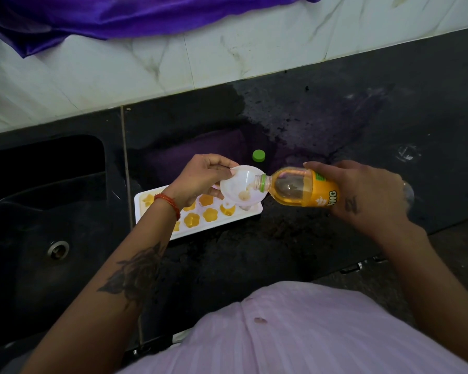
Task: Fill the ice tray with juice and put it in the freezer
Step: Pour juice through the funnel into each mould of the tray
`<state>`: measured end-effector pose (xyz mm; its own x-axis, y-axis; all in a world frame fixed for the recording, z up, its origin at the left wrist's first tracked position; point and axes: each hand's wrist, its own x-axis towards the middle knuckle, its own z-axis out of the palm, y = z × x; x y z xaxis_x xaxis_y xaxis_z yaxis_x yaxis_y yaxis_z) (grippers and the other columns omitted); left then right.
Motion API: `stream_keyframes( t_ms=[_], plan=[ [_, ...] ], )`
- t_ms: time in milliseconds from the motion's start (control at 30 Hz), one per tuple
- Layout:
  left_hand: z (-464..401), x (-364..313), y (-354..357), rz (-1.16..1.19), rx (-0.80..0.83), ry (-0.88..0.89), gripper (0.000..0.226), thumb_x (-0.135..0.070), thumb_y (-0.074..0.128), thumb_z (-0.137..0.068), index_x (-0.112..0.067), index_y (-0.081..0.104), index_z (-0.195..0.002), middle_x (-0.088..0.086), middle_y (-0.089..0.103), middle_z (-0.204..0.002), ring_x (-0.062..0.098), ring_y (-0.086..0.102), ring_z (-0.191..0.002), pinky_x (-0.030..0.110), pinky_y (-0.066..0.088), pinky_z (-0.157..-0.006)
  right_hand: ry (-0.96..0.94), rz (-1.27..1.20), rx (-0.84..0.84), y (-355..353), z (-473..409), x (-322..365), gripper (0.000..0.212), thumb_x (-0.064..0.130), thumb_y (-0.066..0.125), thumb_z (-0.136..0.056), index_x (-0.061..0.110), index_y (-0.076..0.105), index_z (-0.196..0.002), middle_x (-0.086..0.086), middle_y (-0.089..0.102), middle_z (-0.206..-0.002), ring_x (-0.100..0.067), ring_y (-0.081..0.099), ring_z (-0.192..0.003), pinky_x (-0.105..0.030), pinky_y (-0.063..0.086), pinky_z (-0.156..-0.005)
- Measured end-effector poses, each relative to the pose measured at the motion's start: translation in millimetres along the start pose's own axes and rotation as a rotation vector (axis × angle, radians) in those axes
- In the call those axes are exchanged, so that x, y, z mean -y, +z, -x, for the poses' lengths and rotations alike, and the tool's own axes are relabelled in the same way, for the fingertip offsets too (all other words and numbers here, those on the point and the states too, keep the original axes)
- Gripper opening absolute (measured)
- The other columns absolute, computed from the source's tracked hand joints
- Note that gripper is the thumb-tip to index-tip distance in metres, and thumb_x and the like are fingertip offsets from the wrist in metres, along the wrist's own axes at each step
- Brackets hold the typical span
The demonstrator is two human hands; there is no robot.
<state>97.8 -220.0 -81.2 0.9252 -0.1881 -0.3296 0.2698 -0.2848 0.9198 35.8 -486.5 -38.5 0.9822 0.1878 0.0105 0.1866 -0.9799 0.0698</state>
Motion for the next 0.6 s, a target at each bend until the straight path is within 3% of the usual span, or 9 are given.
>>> stream_keyframes(
  t_ms=[333,600],
  plan=[
    [-2,1,-1,0.006,0.000,0.002,0.015,-0.008,0.063,-0.087,-0.020,0.070,-0.091,-0.001,0.071,-0.088,0.006,0.069,-0.067,0.019,0.052,-0.050,-0.002,-0.049,-0.024,3,-2,-1,0.078,0.039,0.073,-0.073,0.048,0.029,-0.138,0.001,0.061,-0.110,-0.025,0.060,-0.094,-0.029,0.032,-0.066],
    [-1,-5,-8,0.060,-0.029,-0.016,0.013,-0.011,0.064,-0.086,-0.018,0.072,-0.094,0.002,0.072,-0.089,0.008,0.070,-0.068,0.020,0.053,-0.052,0.007,-0.303,-0.046,3,-14,3,0.091,0.035,0.084,-0.052,0.050,0.040,-0.130,0.003,0.067,-0.100,-0.026,0.062,-0.091,-0.028,0.033,-0.064]
  ],
)
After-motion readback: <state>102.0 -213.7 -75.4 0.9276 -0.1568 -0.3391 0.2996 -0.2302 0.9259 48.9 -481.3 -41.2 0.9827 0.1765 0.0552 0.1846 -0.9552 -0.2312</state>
